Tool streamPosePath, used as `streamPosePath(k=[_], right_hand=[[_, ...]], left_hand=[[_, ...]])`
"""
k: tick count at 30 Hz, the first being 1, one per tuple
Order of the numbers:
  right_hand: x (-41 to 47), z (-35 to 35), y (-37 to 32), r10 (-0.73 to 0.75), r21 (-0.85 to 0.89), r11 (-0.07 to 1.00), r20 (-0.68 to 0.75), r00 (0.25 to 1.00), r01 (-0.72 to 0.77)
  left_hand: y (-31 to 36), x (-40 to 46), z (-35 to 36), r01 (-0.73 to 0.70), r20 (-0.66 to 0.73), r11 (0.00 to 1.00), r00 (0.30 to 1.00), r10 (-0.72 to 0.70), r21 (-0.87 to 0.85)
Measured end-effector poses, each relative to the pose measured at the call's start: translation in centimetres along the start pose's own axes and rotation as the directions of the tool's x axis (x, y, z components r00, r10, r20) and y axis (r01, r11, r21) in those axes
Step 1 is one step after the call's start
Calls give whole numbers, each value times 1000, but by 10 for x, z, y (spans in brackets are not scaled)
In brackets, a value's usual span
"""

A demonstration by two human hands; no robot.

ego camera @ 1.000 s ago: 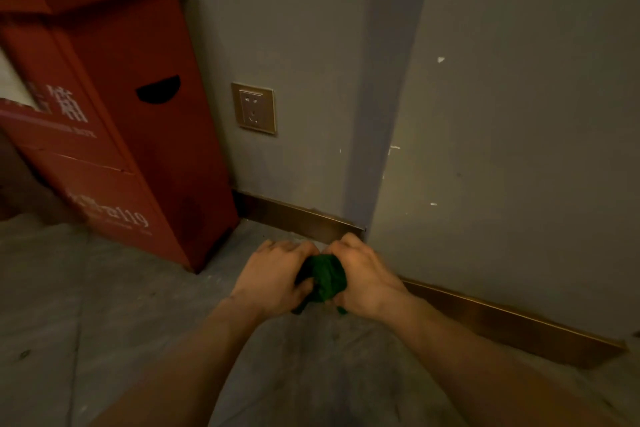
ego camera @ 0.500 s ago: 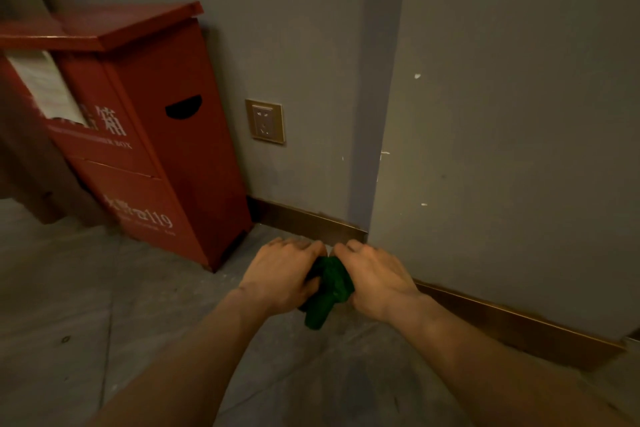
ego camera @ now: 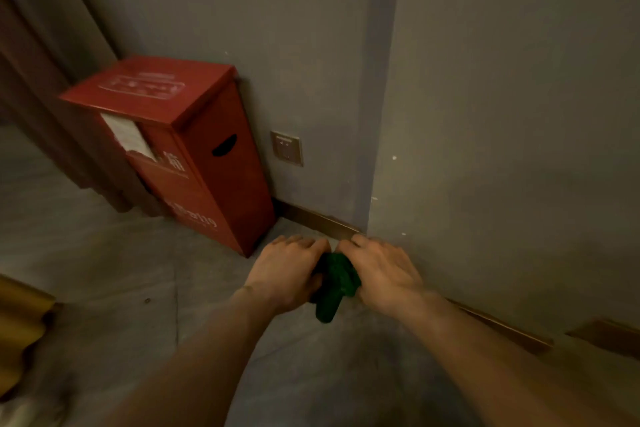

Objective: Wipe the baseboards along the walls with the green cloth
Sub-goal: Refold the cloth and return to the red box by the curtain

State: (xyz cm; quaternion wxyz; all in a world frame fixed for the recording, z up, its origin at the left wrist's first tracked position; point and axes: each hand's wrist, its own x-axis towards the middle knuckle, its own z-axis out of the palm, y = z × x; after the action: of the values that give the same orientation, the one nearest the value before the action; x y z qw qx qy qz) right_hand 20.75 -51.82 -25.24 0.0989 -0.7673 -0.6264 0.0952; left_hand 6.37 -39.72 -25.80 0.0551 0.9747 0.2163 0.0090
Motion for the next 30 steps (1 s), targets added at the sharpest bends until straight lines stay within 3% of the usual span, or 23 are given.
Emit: streamPosePath(k=[17, 23, 30], right_hand=[[-38, -457, -151, -124, -76, 990, -91, 988, 118], [-39, -551, -195, -209, -31, 978, -118, 971, 207], [-2, -587, -236, -258, -21, 966, -129, 957, 257]], left_hand=[[75, -59, -466, 154, -197, 985, 966, -167, -80], [80, -80, -575, 235, -225, 969, 943, -246, -78], [41, -93, -623, 314, -231, 944, 915, -329, -103]])
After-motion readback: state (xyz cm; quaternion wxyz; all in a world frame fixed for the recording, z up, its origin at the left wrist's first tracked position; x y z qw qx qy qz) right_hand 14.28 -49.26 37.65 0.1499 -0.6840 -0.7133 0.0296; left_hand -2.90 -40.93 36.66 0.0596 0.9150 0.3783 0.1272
